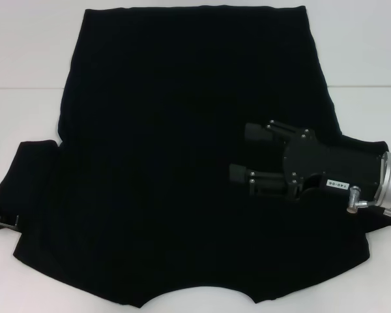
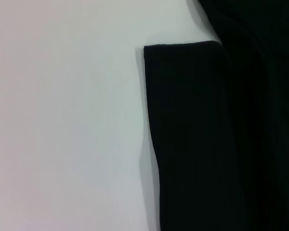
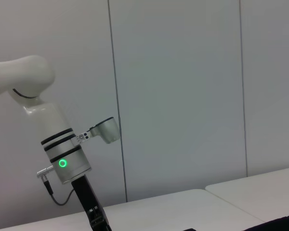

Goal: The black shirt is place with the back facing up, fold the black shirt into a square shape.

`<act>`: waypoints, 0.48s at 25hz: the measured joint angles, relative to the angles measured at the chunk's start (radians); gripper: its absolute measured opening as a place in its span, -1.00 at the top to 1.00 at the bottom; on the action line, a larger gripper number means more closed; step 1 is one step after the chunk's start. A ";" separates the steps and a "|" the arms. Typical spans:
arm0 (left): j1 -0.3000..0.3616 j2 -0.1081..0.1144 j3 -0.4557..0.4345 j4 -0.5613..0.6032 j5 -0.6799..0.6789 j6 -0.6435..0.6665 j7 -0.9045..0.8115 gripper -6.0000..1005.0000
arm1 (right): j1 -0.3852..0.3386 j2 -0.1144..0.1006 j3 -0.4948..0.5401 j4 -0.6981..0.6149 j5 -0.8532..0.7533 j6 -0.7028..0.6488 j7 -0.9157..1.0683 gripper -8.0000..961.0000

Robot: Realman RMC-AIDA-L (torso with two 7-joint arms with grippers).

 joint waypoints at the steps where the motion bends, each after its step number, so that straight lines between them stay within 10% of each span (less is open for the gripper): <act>1: 0.000 0.000 0.000 0.000 0.000 0.000 0.000 -0.62 | 0.000 0.000 0.000 0.000 0.000 -0.001 0.000 -0.91; 12: -0.002 0.000 0.000 -0.002 0.000 0.002 0.000 -0.01 | -0.002 0.000 0.003 -0.001 0.000 -0.003 -0.003 -0.91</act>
